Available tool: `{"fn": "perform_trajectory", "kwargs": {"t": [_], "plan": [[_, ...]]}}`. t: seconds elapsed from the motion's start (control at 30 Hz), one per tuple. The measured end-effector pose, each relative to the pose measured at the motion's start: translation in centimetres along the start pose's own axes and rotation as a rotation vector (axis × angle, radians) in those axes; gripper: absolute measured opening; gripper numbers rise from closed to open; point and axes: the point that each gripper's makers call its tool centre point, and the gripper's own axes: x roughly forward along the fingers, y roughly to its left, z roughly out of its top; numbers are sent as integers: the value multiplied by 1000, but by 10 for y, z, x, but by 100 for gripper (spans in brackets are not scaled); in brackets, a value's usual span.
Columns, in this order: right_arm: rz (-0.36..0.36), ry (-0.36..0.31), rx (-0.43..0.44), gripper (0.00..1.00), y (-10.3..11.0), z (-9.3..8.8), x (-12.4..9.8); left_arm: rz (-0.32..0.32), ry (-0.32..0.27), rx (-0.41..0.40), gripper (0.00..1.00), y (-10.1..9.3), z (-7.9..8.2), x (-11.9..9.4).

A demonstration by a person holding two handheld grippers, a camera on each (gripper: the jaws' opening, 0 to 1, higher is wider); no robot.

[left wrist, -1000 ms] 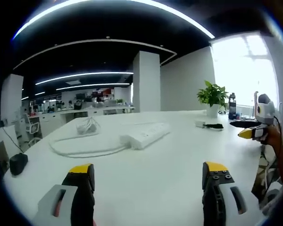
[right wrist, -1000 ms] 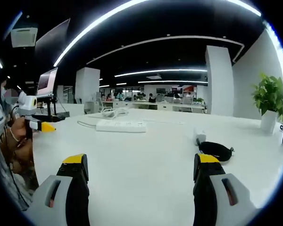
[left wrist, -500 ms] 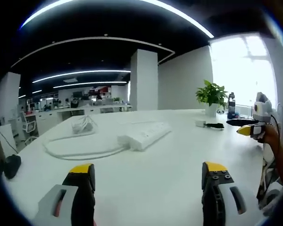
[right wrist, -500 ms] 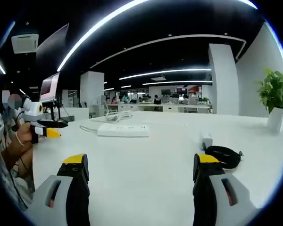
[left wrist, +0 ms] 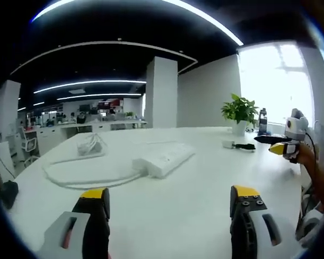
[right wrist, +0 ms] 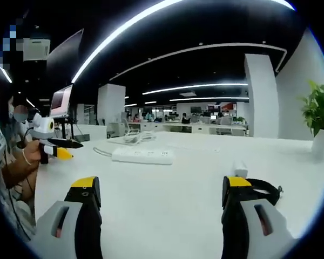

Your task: Straighten the power strip on the desk, plug the charger into it

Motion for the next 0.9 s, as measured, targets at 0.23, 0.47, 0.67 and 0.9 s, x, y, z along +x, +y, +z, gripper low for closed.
{"fn": "perform_trajectory", "kwargs": {"t": [0.23,0.47,0.67,0.9], "plan": [[43,4,-2,92,2,1,11,-3,-9,11,94,3,4,5],[90,26,2,92,9,-3,24,-10,-8,48,94,7,9,14],[86,18,-4,92,4,3,33,-27,1,55,94,5,10,21],[84,-11,-12,92,0,10,45,-30,21,74,93,1,5,29]]}}
